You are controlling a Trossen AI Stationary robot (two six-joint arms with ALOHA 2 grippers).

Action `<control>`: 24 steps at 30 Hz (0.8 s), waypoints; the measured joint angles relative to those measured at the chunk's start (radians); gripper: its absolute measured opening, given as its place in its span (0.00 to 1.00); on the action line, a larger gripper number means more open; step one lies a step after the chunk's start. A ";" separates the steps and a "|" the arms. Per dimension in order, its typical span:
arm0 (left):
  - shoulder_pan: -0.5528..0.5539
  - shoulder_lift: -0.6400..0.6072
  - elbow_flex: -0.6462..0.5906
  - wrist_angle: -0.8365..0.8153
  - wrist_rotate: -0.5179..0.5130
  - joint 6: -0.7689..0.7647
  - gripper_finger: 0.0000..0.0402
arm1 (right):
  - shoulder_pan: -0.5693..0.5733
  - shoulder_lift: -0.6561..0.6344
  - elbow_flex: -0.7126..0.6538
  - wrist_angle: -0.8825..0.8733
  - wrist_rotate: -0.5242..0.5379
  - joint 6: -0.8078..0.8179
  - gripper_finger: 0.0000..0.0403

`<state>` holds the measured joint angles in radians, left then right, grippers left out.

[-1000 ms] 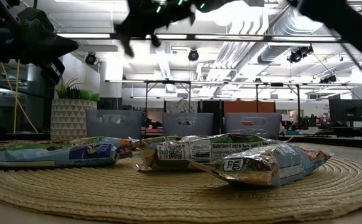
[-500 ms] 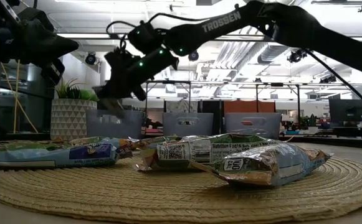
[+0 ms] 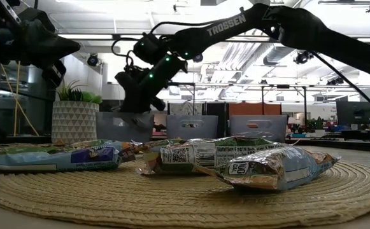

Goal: Pick and place Granola Bars by type
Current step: Put the blue granola bar into the left black bin

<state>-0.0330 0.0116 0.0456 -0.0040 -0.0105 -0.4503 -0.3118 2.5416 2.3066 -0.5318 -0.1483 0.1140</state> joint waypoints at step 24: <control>0.000 0.000 0.000 0.000 0.000 0.000 0.00 | -0.002 -0.066 0.004 0.040 -0.003 -0.023 0.42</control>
<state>-0.0330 0.0115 0.0452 -0.0041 -0.0105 -0.4500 -0.3138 2.4754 2.3106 -0.4915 -0.1516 0.0911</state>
